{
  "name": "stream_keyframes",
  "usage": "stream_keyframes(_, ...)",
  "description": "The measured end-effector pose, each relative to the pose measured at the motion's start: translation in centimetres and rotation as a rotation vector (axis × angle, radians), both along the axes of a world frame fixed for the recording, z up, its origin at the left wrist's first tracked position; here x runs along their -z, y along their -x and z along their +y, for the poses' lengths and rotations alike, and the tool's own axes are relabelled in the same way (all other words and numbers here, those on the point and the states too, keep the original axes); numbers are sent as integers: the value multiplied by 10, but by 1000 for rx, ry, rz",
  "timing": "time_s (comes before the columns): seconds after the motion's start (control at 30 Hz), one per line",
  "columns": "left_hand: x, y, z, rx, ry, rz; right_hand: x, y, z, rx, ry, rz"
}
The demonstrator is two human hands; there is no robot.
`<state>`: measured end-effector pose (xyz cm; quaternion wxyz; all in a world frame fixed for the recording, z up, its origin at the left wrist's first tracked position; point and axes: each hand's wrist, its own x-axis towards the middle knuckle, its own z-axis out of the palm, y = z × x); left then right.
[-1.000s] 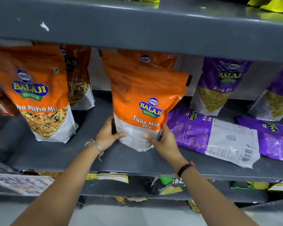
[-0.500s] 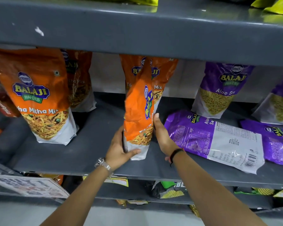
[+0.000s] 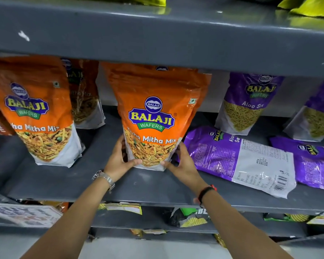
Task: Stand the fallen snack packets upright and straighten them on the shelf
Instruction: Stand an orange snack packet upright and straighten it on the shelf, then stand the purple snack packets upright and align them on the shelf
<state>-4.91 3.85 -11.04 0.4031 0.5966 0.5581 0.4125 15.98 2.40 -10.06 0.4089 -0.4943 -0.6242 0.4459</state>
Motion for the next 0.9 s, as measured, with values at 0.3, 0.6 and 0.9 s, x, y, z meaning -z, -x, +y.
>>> stream_keyframes(0.3,-35,-48,-42,-442,-602,314,-43,-87,6,143,-110,-200)
stream_keyframes(0.6,-28,-206,-60,285,701,-103,-64,-260,32,104,317,-757)
stream_keyframes(0.9,-3,-292,-56,-144,743,-722,-56,-305,34,-115,395,-606)
